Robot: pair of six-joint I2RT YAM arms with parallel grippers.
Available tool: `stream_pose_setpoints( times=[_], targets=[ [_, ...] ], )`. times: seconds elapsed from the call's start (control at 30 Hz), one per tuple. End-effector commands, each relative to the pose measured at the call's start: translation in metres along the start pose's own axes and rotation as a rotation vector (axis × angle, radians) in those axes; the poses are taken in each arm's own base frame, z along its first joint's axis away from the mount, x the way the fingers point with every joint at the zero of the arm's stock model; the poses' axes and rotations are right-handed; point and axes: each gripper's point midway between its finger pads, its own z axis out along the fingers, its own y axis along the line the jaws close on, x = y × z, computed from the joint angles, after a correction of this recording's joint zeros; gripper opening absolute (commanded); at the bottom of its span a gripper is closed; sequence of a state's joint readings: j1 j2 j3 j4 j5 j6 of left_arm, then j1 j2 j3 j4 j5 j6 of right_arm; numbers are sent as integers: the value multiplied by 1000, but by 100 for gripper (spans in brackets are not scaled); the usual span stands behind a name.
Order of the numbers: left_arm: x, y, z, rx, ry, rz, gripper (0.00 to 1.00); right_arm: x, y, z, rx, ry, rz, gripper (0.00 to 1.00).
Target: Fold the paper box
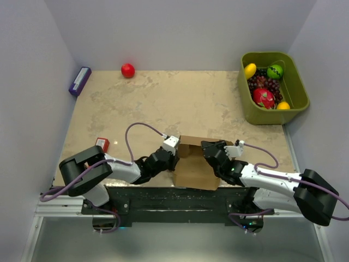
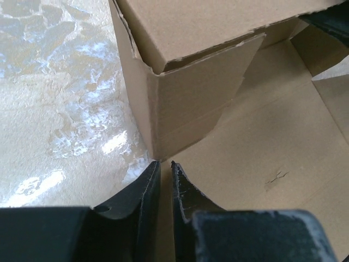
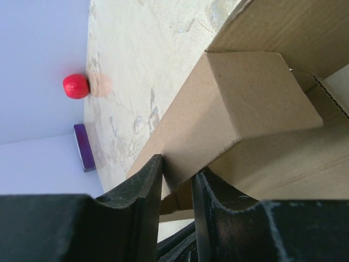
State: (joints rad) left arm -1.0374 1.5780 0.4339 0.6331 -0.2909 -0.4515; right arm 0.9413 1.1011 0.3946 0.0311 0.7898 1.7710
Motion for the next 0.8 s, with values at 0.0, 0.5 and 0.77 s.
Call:
stream_pose_setpoints(
  times=[0.0,0.5,0.77],
  targets=[
    [-32,-3,-7,-3,-106,6,22,-1,0,2,5,-12,3,29],
    [-64,-3,-24,27,-236,96,49,-2,0,0,5,-8,-2,27],
    [-78,0,-7,0,-273,143,47,-1,2,0,2,-4,-6,26]
  ],
)
